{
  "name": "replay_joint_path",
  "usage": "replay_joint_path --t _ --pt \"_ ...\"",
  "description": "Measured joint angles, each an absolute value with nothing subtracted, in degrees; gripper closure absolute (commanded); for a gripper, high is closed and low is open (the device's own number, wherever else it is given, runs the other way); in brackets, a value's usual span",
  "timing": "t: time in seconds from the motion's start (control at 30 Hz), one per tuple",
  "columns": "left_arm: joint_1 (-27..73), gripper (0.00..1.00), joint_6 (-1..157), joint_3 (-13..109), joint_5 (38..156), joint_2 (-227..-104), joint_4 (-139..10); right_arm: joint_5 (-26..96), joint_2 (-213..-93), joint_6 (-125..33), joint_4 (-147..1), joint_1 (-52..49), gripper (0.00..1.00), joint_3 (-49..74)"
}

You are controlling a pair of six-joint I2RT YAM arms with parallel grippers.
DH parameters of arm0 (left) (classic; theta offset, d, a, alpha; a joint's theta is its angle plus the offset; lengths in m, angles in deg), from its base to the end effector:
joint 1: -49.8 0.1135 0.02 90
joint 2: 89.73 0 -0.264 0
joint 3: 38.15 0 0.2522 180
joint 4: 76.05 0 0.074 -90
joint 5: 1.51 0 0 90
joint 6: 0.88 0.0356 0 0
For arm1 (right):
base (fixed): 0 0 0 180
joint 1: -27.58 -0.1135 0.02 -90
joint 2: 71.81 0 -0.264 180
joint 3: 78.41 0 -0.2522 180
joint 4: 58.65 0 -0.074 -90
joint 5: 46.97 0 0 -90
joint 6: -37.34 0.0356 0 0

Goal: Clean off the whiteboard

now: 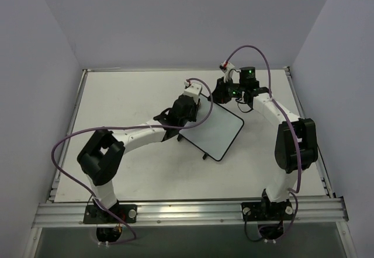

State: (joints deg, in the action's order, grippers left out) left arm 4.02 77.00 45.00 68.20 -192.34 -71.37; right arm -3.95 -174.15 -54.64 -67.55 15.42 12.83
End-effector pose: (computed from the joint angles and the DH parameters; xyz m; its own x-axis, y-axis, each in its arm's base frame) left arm 0.2972 -0.2877 0.2432 -0.3737 0.1016 -0.9220 0.3816 0.9228 -0.0529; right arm 0.3977 0.1123 0.2746 -0.3458 -0.0986 -0.9331 -0.8165 0.5215 0.2475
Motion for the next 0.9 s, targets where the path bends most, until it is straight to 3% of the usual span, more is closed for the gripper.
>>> replay_joint_path --t 0.9 --pt "-10.6 0.98 84.3 50.9 69.0 -197.5 -69.1 -3.4 -174.1 -54.9 -67.9 15.5 1.0 12.8"
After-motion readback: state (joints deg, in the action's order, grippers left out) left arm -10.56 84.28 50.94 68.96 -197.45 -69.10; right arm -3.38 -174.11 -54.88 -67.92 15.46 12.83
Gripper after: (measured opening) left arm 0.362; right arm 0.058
